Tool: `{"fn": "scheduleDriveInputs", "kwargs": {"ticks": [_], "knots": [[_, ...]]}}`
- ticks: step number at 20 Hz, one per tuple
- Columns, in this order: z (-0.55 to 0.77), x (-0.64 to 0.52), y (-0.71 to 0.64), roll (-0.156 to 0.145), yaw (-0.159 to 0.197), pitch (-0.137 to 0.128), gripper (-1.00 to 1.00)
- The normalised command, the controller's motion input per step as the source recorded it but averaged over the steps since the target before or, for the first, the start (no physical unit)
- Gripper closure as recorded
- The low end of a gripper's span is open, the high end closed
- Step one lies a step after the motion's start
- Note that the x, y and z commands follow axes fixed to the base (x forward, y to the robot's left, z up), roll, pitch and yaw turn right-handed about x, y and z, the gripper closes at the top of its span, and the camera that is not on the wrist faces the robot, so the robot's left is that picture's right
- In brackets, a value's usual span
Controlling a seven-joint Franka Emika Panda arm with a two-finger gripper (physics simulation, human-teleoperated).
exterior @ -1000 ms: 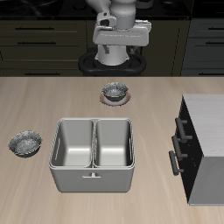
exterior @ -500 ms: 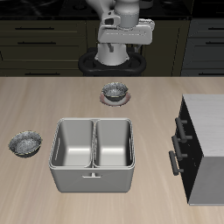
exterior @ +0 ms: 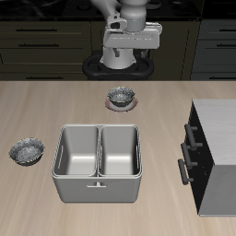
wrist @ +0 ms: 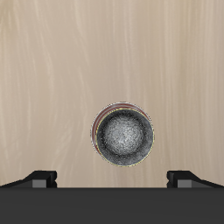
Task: Pick up the bowl on the plate and place it on top of the white cabinet
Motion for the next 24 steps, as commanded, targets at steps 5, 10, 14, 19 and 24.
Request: {"fn": "scheduleDriveInputs", "kwargs": {"ticks": [5,10,14,19,24], "knots": [[-0.32,0.13,0.07,0.007,0.002,0.033,-1.00],[-0.32,0.11,0.08,0.024,0.009,0.047,-1.00],[-0.22,0.05,0.06,0.010,-0.008,0.029,-1.00],[-0.29,0.07,0.08,0.014,0.010,0.034,-1.00],[-0.43,0.09,0.04,0.005,-0.023,0.071,-1.00]]}}
